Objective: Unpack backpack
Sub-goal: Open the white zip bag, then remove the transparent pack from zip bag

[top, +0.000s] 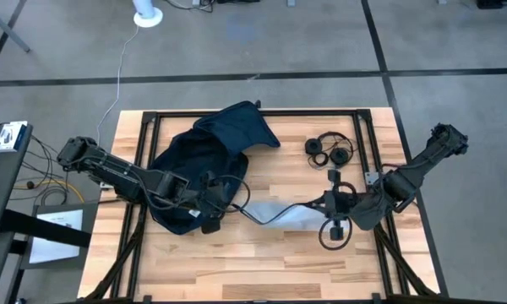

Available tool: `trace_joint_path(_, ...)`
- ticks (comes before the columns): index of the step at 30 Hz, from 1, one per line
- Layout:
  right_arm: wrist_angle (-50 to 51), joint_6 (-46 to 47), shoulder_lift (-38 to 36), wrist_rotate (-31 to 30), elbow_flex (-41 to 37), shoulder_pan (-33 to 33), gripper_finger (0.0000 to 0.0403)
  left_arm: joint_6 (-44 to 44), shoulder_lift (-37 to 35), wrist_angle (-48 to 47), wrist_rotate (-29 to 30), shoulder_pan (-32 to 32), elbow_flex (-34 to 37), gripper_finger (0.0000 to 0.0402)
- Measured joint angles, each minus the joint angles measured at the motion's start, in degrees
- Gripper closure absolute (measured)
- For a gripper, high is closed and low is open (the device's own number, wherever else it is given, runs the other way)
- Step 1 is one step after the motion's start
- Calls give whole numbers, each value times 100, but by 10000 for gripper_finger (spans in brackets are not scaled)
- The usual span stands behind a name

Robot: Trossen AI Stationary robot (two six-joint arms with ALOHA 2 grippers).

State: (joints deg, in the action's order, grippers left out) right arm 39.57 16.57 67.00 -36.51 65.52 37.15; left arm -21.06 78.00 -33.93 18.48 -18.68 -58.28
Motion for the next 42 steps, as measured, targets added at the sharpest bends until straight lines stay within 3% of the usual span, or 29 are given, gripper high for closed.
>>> trace_joint_path(14, 419, 549, 2, 341, 0, -2, 403, -513, 0, 122, 92, 227, 0, 394)
trace_joint_path(29, 429, 593, 4, 341, 0, -4, 403, -1144, 0, -337, 409, 229, 0, 220)
trace_joint_path(39, 456, 611, 4, 339, 0, -4, 403, -994, -117, 20, 407, 96, 0, 201)
trace_joint_path(42, 502, 681, 4, 349, 0, -4, 403, -1183, -276, 45, 671, 101, 0, 201)
